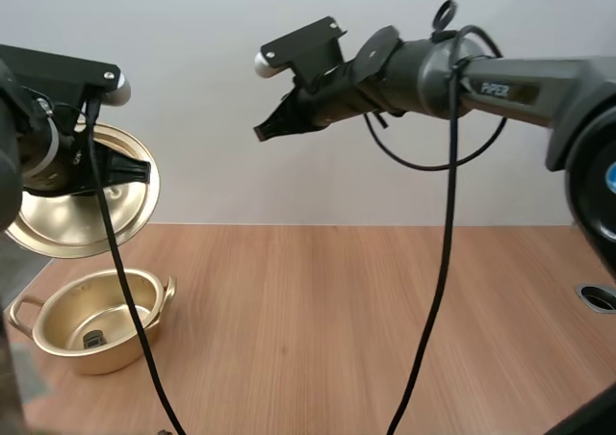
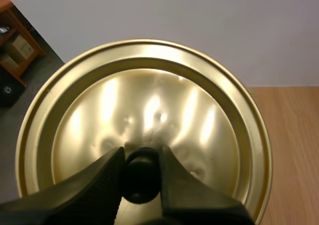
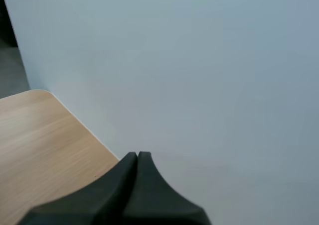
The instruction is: Open the pot, put the car inside, and close it
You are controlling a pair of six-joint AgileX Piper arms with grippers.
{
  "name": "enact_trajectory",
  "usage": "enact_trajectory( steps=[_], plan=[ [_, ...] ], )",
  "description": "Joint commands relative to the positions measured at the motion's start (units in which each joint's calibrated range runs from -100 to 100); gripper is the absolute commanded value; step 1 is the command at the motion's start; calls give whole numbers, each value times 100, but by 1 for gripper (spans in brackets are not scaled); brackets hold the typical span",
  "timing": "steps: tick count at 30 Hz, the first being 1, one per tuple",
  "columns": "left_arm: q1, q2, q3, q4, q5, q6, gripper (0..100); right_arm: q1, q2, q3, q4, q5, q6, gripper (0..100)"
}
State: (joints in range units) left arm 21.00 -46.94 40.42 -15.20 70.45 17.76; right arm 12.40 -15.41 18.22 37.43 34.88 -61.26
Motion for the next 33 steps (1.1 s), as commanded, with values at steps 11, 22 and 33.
enact_trajectory(
  steps=[11,22,33],
  plan=[
    [5,1599,50,716,885,526,0,-1846,-858,4,4,1143,-24,0],
    [5,2345,50,740,576,1142,0,-1905,-858,4,39,1272,-24,0],
    [5,3337,50,308,48,1415,0,-1905,-858,4,39,1272,-24,0]
  ],
)
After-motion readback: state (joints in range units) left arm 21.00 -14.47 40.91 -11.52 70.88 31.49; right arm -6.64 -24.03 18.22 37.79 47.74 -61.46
